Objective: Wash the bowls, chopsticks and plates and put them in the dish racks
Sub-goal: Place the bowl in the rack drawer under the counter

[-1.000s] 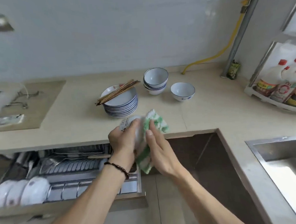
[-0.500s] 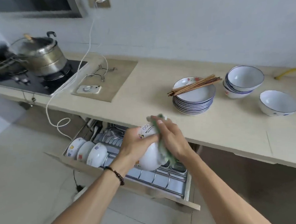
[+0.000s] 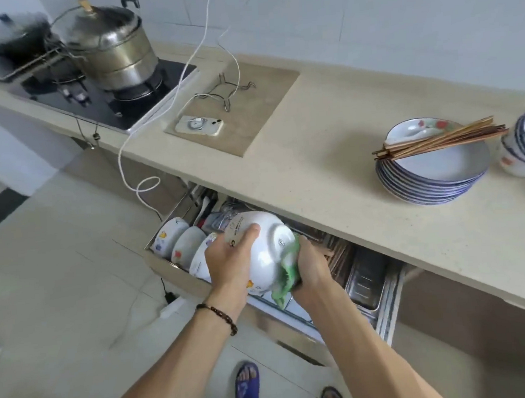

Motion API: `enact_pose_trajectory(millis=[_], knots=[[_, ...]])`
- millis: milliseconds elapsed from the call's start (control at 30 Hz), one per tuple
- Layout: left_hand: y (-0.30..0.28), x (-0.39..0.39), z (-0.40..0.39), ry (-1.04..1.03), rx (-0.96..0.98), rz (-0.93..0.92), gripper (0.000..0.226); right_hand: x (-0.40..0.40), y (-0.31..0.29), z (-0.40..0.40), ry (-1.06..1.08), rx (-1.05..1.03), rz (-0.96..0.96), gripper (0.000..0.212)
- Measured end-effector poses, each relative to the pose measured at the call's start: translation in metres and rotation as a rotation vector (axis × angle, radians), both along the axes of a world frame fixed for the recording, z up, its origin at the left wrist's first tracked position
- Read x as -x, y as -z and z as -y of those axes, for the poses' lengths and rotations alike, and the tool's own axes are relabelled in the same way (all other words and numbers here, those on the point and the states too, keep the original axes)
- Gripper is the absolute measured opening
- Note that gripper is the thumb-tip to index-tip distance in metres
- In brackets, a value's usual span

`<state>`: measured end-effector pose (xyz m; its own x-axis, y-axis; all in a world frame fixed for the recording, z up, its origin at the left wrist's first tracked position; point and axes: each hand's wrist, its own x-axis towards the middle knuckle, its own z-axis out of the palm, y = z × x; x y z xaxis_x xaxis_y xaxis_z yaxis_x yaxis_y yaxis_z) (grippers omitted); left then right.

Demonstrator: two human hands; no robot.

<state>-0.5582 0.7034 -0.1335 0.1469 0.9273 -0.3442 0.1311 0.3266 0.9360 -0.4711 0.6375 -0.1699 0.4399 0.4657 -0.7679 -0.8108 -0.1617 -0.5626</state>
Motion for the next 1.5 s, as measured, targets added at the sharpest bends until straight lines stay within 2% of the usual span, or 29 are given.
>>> enact_pose_trajectory(millis=[100, 200, 367, 500, 733, 867, 1033, 1133, 1200, 1267, 1367, 1500], knots=[[0.03, 0.007, -0.026, 0.061, -0.044, -0.077, 0.02, 0.022, 0.029, -0.014, -0.037, 0.112, 0.055, 0.027], [0.058, 0.011, -0.064, 0.099, 0.043, -0.144, 0.017, 0.033, 0.053, -0.018, -0.002, 0.157, 0.055, 0.013], [0.101, 0.012, -0.121, 0.259, 0.102, -0.293, 0.017, 0.03, 0.083, -0.019, 0.13, 0.243, 0.114, 0.032], [0.133, 0.011, -0.141, 0.364, 0.123, -0.4, 0.02, 0.029, 0.099, -0.03, 0.071, 0.31, 0.182, 0.044], [0.175, 0.014, -0.154, 0.523, 0.071, -0.528, 0.021, 0.026, 0.12, -0.043, 0.048, 0.348, 0.201, 0.04], [0.19, 0.014, -0.161, 0.562, 0.073, -0.589, 0.03, 0.028, 0.128, -0.054, 0.012, 0.347, 0.21, 0.036], [0.207, 0.013, -0.165, 0.71, 0.129, -0.738, 0.047, 0.029, 0.14, -0.062, -0.024, 0.333, 0.22, 0.025], [0.211, 0.016, -0.167, 0.774, 0.17, -0.782, 0.049, 0.028, 0.144, -0.063, -0.028, 0.315, 0.216, 0.021], [0.208, 0.017, -0.169, 0.822, 0.186, -0.795, 0.042, 0.026, 0.148, -0.064, -0.027, 0.313, 0.218, 0.021], [0.202, 0.015, -0.171, 0.873, 0.108, -0.847, 0.031, 0.024, 0.15, -0.065, -0.027, 0.32, 0.212, 0.031], [0.185, 0.014, -0.168, 0.966, -0.168, -0.912, 0.044, 0.021, 0.147, -0.068, -0.023, 0.31, 0.211, 0.039], [0.155, 0.012, -0.153, 1.149, -0.59, -0.834, 0.051, 0.015, 0.128, -0.068, 0.025, 0.279, 0.255, 0.04]])
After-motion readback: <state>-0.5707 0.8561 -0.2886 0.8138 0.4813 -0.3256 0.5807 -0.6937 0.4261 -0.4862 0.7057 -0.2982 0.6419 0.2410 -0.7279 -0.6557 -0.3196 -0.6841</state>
